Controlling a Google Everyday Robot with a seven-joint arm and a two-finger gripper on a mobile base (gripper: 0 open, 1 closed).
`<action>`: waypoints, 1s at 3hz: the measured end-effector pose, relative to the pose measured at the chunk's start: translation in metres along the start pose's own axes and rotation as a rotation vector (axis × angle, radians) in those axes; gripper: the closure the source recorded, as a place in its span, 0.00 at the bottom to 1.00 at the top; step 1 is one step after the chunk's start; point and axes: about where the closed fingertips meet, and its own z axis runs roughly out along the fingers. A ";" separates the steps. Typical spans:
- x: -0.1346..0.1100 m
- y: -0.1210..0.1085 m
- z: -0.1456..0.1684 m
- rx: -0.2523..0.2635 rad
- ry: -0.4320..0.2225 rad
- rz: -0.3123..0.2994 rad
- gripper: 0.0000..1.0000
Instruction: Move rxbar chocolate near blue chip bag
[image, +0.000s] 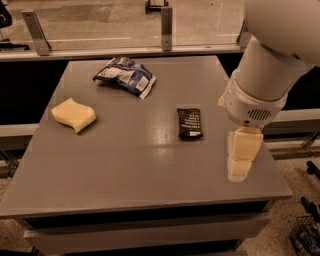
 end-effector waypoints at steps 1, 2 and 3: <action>-0.010 -0.004 0.013 -0.009 -0.034 -0.026 0.00; -0.021 -0.012 0.024 -0.011 -0.071 -0.055 0.00; -0.030 -0.024 0.035 -0.017 -0.093 -0.072 0.00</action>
Offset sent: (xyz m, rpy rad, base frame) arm 0.0297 0.0333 -0.0342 0.1016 0.0043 0.1069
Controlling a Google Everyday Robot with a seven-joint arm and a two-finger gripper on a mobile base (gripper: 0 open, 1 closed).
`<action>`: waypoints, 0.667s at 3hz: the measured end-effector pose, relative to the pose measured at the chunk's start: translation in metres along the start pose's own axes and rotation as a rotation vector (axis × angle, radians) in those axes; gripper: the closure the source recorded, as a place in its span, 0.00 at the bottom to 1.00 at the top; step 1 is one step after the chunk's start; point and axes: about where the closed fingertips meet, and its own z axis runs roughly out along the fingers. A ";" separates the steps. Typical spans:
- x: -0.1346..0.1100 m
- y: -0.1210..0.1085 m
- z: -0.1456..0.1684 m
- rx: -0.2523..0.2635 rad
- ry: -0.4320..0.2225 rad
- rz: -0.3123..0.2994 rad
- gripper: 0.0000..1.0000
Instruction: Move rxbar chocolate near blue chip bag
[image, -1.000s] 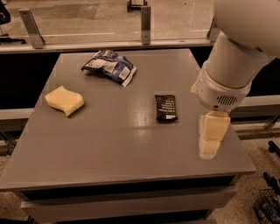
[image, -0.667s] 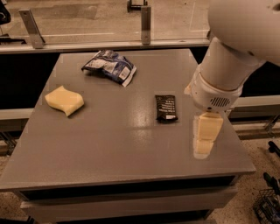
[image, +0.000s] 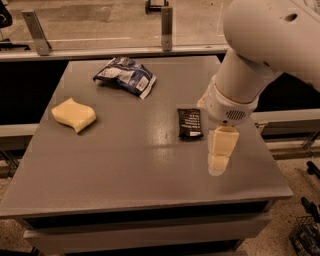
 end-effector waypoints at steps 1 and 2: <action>0.000 -0.016 0.005 0.002 -0.013 -0.004 0.00; 0.009 -0.032 0.001 0.030 -0.013 -0.004 0.18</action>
Offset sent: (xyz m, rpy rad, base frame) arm 0.0525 -0.0211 0.0076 0.0147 -0.0626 -0.0055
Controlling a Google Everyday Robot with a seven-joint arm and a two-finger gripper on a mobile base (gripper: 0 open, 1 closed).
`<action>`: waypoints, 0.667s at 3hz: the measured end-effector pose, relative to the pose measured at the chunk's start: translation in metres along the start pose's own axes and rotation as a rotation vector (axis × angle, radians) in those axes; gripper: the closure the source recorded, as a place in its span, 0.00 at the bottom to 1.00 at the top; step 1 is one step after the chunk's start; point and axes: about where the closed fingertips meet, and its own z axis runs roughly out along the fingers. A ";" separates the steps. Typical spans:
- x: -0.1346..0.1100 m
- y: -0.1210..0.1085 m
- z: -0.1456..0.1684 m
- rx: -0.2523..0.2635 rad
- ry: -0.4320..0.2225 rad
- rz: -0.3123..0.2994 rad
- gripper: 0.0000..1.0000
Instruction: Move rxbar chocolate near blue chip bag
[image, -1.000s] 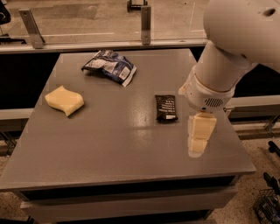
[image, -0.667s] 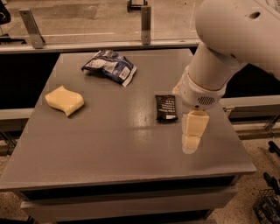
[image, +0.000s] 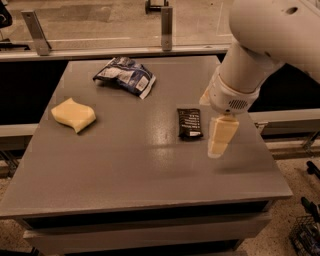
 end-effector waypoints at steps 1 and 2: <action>0.005 -0.010 -0.002 0.017 -0.001 -0.001 0.41; 0.008 -0.015 -0.003 0.026 -0.001 -0.001 0.64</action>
Offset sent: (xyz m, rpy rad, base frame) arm 0.0209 -0.0130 0.0057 0.0035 -0.0332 -0.0057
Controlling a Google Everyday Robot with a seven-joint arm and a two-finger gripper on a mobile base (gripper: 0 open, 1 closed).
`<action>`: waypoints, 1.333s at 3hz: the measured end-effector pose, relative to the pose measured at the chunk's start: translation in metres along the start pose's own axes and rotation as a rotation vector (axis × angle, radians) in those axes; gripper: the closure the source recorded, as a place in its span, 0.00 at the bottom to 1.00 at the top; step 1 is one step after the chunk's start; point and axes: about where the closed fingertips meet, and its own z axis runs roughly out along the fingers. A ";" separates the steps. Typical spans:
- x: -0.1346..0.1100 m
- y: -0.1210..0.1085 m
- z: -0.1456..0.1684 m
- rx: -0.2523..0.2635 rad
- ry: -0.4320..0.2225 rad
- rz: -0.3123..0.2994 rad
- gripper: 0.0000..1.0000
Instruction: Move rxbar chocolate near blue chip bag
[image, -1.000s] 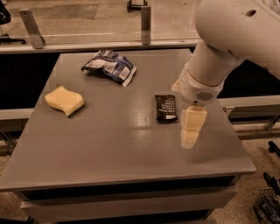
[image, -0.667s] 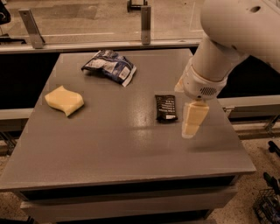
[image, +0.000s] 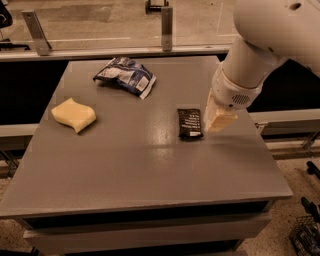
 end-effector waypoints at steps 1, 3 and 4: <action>0.002 -0.003 -0.001 0.005 0.000 0.000 0.87; 0.003 -0.005 -0.001 0.008 0.000 0.000 1.00; 0.035 -0.006 -0.022 0.020 0.040 0.133 0.83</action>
Offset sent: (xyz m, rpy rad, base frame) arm 0.0069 -0.0044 0.0012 0.0021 -0.0077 -0.0027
